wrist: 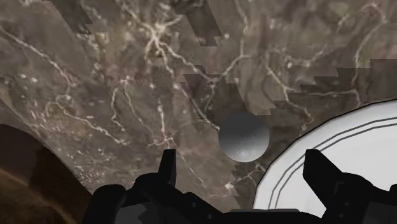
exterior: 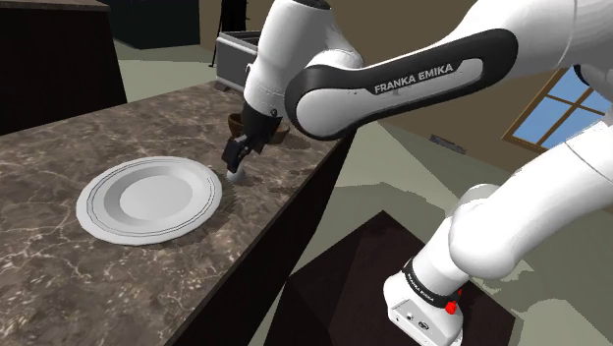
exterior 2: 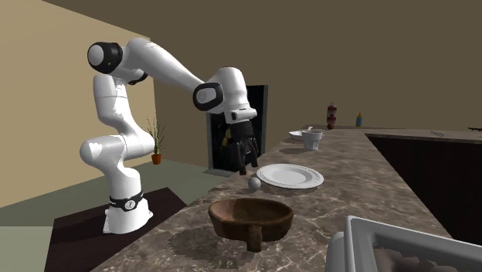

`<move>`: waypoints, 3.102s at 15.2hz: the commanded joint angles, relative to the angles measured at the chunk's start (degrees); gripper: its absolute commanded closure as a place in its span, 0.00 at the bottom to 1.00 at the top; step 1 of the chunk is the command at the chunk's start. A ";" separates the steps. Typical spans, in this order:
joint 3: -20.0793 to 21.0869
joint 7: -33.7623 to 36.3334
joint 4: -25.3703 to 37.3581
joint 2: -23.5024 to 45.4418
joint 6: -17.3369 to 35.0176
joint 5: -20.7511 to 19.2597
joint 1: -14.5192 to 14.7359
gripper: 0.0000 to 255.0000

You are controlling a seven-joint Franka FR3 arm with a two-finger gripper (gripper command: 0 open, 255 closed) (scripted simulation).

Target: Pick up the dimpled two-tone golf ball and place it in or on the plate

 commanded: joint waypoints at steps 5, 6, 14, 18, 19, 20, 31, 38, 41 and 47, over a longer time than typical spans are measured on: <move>1.32 2.25 -0.67 4.10 4.78 -2.64 -0.60 0.00; 1.44 2.58 -0.81 4.77 5.53 -3.11 -0.75 0.00; 1.61 3.15 -1.02 5.85 6.70 -3.91 -0.98 0.00; 1.60 3.15 -1.02 5.85 6.69 -3.91 -0.98 1.00; 1.60 3.15 -1.02 5.85 6.69 -3.91 -0.98 1.00; 1.60 3.15 -1.02 5.85 6.69 -3.91 -0.98 1.00; 0.98 1.35 1.41 3.25 1.96 -1.91 -0.55 1.00; 0.27 -0.14 4.80 0.91 -3.56 -0.42 -0.22 1.00; -0.02 -0.63 6.43 0.12 -5.91 0.02 -0.14 1.00; 5.08 8.21 16.18 8.57 -8.54 -5.59 0.61 1.00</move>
